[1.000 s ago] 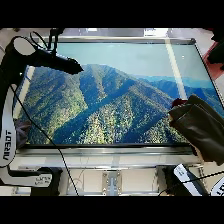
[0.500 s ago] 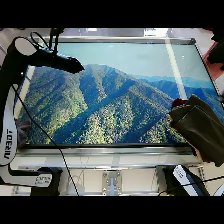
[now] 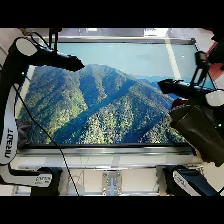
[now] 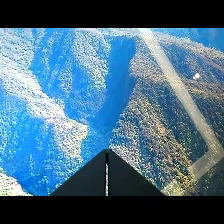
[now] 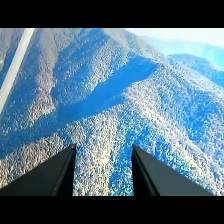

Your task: Fold the shirts.

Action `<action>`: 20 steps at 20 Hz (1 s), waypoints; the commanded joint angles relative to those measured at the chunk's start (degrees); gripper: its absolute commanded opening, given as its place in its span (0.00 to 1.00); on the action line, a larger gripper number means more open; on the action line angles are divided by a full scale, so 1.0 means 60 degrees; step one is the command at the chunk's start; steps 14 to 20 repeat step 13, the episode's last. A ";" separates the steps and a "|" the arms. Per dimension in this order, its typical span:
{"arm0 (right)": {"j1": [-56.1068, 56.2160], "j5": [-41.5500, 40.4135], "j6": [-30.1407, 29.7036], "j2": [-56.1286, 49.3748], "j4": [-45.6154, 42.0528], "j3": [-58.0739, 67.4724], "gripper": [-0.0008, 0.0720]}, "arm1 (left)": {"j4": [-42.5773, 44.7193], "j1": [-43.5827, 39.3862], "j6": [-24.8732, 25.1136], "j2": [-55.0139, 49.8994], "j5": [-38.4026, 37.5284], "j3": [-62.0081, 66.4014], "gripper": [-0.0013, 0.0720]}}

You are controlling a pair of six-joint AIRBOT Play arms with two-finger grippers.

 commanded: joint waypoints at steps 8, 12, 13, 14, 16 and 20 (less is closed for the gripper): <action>0.0820 0.1421 0.3661 -0.0004 0.0135 -0.0470 0.56 | 0.0000 0.0004 0.0015 -0.0007 0.0022 0.0004 0.04; 0.0820 0.1421 0.3661 -0.0004 0.0131 -0.0470 0.57 | 0.0000 0.0004 0.0015 -0.0007 0.0022 0.0004 0.04; 0.0820 0.1421 0.3661 -0.0004 0.0131 -0.0470 0.56 | 0.0000 0.0004 0.0015 -0.0007 0.0022 0.0004 0.04; 0.0820 0.1421 0.3661 -0.0004 0.0131 -0.0470 0.56 | 0.0000 0.0004 0.0015 -0.0007 0.0022 0.0004 0.04; 0.0820 0.1421 0.3661 -0.0004 0.0131 -0.0470 0.56 | 0.0000 0.0004 0.0015 -0.0007 0.0022 0.0004 0.04; 0.0820 0.1421 0.3661 -0.0004 0.0131 -0.0470 0.56 | 0.0000 0.0004 0.0015 -0.0007 0.0022 0.0004 0.04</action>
